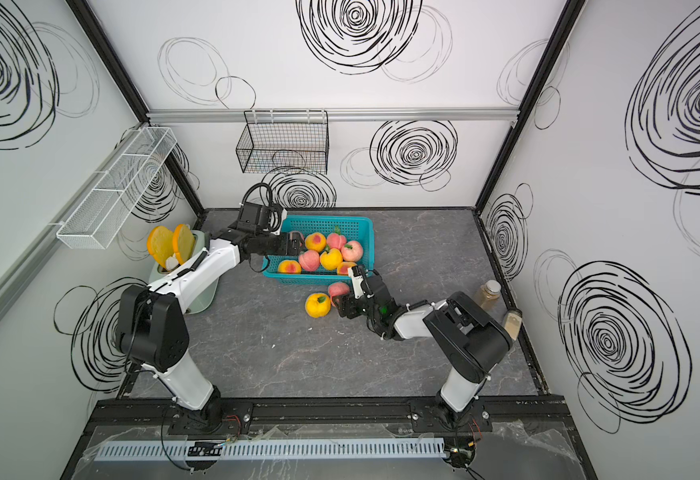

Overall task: Put the peaches into the basket
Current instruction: Pick up the peach from the center of the board.

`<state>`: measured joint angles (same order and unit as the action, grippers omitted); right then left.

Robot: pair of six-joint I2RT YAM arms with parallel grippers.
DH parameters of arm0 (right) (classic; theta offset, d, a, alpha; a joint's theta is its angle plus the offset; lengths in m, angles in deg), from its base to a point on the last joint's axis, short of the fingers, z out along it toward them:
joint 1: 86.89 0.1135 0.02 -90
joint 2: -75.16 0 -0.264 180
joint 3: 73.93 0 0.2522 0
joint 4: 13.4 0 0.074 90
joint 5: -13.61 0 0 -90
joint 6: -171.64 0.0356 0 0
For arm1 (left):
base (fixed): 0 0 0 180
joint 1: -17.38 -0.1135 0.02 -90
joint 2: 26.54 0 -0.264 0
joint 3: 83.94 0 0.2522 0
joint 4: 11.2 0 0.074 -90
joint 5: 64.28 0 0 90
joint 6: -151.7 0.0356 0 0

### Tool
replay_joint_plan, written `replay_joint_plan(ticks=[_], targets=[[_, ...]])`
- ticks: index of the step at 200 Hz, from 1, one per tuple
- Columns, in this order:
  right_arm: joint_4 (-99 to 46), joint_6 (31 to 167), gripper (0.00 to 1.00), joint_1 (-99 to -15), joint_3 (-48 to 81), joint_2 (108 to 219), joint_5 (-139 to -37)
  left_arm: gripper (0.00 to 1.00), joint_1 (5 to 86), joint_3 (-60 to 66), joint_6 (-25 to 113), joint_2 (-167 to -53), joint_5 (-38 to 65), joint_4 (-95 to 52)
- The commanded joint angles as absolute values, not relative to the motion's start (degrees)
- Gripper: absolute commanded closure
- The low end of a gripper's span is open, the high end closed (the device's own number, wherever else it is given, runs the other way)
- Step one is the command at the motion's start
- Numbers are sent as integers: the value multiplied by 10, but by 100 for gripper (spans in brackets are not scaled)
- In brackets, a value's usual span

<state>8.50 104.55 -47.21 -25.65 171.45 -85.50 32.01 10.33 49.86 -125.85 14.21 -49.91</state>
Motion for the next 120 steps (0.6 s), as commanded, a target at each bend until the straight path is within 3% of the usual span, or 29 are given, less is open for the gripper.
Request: replay_joint_plan(ticks=[1, 120], targets=[[72, 1040, 29, -468, -244, 1718, -860, 2, 323, 102, 502, -1246, 141, -486], [75, 1038, 42, -469, -248, 1714, -863, 2, 324, 102, 504, -1246, 141, -486]])
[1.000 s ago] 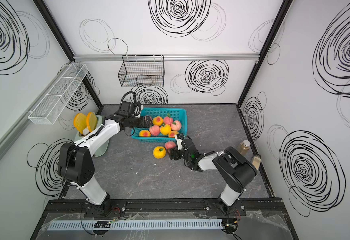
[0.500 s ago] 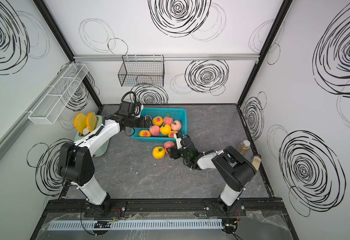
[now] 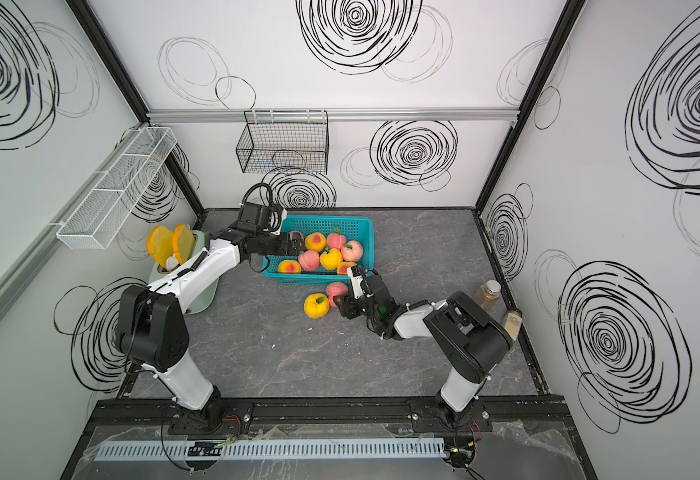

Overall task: Put the peaches into the basket
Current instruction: Pick up the peach from the center of the board.

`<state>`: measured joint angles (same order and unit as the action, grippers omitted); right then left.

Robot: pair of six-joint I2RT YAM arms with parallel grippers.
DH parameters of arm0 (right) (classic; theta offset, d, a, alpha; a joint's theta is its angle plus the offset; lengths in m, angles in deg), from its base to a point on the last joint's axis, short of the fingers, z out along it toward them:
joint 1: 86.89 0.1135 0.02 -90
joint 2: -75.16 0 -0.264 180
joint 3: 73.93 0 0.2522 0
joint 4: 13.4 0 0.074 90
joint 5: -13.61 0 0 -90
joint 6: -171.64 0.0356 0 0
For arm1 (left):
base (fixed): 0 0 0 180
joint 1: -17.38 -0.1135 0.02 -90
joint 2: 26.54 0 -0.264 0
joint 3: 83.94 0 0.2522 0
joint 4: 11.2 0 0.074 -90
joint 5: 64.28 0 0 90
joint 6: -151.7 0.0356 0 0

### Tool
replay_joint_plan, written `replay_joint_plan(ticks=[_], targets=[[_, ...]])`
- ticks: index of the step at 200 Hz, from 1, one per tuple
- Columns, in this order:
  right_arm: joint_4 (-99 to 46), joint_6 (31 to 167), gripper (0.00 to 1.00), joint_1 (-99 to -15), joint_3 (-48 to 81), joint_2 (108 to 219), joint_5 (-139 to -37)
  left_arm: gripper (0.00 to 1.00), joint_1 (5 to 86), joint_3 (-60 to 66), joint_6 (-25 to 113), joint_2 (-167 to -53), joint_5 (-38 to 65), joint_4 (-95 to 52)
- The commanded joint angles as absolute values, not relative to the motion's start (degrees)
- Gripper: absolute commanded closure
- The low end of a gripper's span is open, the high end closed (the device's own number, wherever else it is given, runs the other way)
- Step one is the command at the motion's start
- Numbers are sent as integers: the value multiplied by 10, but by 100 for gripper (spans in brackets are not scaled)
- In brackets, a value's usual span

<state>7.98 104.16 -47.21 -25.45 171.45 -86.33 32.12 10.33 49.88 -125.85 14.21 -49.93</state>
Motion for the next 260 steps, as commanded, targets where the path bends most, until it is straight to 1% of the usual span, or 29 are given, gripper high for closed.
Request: replay_joint_plan(ticks=[1, 76, 157, 212, 260], targets=[[75, 1038, 43, -468, -248, 1714, -862, 2, 323, 102, 504, -1246, 141, -486], [76, 1038, 46, -469, -248, 1713, -866, 2, 323, 102, 506, -1245, 142, -488], [72, 1037, 46, -469, -251, 1706, -865, 2, 323, 102, 507, -1245, 144, -486], [51, 1024, 46, -472, -273, 1657, -859, 2, 321, 101, 504, -1245, 135, -483], [5, 1024, 45, -476, -283, 1598, -885, 2, 319, 101, 503, -1243, 128, -482]])
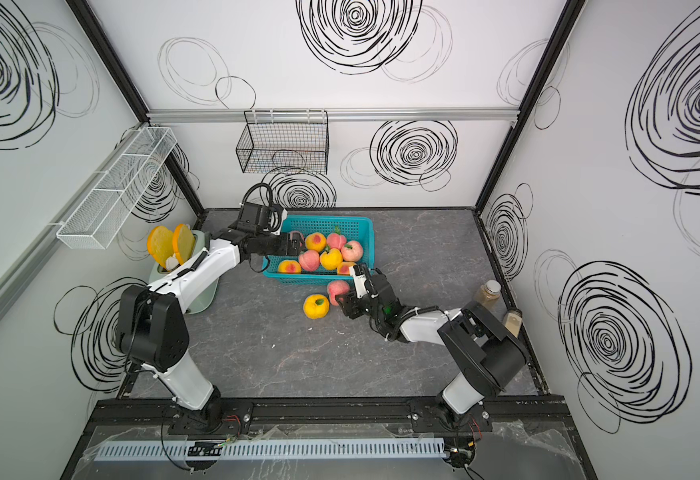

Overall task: Put the peaches into the basket
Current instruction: Pick up the peach from the center of the board.

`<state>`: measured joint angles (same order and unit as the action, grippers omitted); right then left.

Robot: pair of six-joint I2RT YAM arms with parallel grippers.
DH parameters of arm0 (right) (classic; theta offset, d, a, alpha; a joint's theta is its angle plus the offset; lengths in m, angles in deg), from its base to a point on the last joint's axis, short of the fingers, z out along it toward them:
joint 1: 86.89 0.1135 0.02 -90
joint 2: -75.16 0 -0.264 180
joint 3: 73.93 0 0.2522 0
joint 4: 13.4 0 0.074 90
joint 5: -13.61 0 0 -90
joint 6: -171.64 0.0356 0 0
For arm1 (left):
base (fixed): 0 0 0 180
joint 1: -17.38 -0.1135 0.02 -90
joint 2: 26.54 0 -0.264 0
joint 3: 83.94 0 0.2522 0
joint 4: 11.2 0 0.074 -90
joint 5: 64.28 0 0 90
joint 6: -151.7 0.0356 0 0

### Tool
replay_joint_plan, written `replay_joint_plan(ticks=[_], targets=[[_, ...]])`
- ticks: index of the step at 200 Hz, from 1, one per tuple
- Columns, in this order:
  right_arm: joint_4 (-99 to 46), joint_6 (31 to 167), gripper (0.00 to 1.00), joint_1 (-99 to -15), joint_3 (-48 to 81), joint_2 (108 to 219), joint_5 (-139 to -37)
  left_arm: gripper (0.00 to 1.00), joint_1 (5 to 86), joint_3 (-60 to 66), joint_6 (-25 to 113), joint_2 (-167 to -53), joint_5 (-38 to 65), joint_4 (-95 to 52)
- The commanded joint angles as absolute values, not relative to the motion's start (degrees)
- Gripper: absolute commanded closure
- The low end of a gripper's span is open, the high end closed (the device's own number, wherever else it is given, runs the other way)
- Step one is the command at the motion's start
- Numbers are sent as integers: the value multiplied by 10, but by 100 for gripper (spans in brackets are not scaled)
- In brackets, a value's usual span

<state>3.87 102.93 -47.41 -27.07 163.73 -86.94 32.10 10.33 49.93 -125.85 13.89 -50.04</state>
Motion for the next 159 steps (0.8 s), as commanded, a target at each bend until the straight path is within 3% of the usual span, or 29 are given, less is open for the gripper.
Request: replay_joint_plan(ticks=[1, 79, 159], targets=[[4, 1023, 45, -476, -284, 1596, -886, 2, 319, 101, 503, -1243, 128, -482], [-122, 988, 44, -476, -271, 1454, -874, 2, 316, 95, 498, -1237, 121, -476], [-100, 992, 44, -486, -130, 1559, -875, 2, 310, 78, 488, -1212, 128, -460]])
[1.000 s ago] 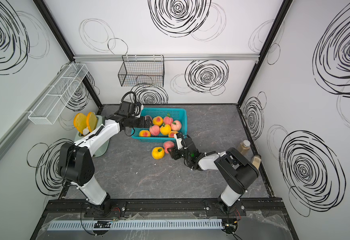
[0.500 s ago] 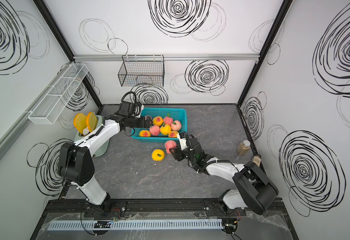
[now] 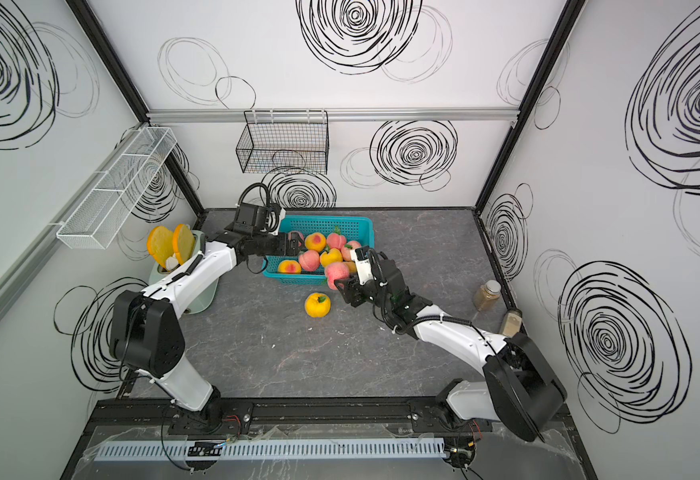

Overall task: Put the peaches into the basket
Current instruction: Pick up the peach from the center of the board.

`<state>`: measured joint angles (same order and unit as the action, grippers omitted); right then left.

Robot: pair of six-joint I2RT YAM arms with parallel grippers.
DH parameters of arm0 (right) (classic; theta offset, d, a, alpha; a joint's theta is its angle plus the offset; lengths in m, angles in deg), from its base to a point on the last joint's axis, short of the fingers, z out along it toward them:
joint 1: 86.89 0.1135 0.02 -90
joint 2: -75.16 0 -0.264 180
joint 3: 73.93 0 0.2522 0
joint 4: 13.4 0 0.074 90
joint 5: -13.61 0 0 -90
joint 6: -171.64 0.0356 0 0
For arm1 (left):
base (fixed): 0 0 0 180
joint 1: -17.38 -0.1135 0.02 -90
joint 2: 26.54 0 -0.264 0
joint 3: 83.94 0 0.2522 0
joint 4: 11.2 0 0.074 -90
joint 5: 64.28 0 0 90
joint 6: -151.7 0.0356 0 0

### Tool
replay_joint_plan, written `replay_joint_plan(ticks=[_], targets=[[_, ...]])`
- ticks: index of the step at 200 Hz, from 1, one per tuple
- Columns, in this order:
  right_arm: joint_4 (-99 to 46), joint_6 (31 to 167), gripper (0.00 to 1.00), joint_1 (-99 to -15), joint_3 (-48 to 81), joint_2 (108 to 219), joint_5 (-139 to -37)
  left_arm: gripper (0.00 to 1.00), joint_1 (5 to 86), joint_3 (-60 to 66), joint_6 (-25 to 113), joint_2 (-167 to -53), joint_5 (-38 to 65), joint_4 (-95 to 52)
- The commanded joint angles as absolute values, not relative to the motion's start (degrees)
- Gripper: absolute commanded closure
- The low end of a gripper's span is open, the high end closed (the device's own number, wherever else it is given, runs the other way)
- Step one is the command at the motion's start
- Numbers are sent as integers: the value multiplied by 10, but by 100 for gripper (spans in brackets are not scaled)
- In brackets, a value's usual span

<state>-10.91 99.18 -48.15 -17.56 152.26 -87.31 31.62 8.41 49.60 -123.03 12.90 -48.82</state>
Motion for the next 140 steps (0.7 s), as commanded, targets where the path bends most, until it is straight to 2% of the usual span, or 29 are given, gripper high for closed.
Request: replay_joint_plan(ticks=[1, 140], targets=[[-100, 992, 44, -486, -128, 1561, -875, 2, 310, 78, 488, -1212, 128, -460], [-92, 1040, 43, -488, 184, 1889, -943, 2, 246, 2, 436, -1151, 94, -359]])
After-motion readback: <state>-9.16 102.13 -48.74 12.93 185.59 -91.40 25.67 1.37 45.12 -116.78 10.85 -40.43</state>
